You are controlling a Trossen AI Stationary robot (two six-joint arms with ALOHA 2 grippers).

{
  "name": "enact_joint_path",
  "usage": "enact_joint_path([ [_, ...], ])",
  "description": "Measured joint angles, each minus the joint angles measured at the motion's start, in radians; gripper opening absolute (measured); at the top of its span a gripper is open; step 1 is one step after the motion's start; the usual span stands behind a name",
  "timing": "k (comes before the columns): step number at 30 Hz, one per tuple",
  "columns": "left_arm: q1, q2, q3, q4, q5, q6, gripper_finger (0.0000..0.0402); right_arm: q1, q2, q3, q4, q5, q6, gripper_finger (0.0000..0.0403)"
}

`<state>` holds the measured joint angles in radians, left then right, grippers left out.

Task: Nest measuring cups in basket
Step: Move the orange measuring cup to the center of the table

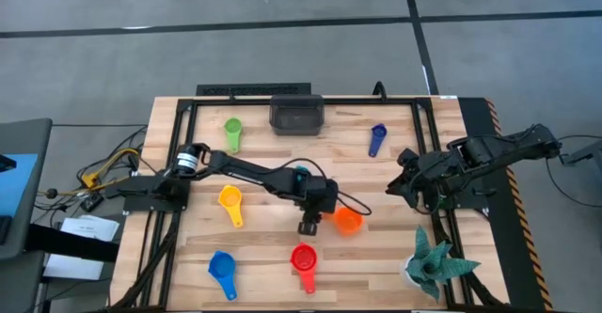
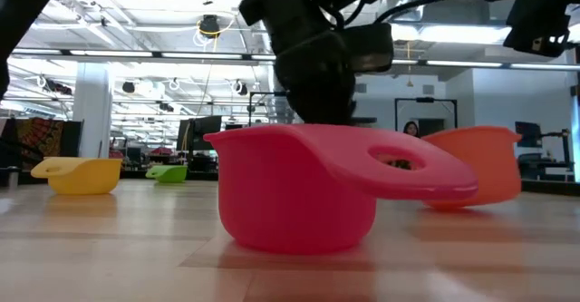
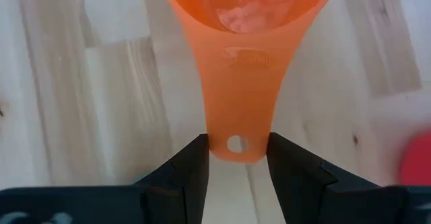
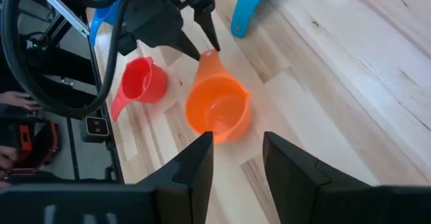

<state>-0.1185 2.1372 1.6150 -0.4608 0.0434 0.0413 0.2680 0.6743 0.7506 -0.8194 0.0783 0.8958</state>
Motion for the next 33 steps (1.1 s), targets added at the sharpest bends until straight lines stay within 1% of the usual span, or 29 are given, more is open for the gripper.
enact_joint_path([
  [5, -0.025, 0.000, 0.000, -0.060, -0.013, -0.049, 0.0132, 0.000, 0.000, 0.000, 0.001, 0.000, -0.021, 0.0159],
  [8, -0.040, -0.001, 0.000, -0.103, -0.051, -0.080, 0.0132, 0.000, 0.000, 0.000, 0.004, 0.001, -0.034, 0.0159],
  [16, -0.055, -0.058, 0.000, -0.166, -0.109, -0.140, 0.0132, 0.000, 0.000, 0.000, 0.028, 0.003, -0.067, 0.0161],
  [25, -0.078, -0.083, 0.000, -0.273, -0.113, -0.170, 0.0132, 0.000, 0.001, 0.000, 0.047, 0.002, -0.092, 0.0158],
  [28, -0.093, -0.084, 0.000, -0.308, -0.129, -0.186, 0.0132, 0.000, 0.001, 0.000, 0.046, 0.002, -0.094, 0.0161],
  [33, -0.107, -0.084, 0.000, -0.356, -0.139, -0.235, 0.0132, 0.000, 0.001, 0.000, 0.046, 0.002, -0.115, 0.0164],
])
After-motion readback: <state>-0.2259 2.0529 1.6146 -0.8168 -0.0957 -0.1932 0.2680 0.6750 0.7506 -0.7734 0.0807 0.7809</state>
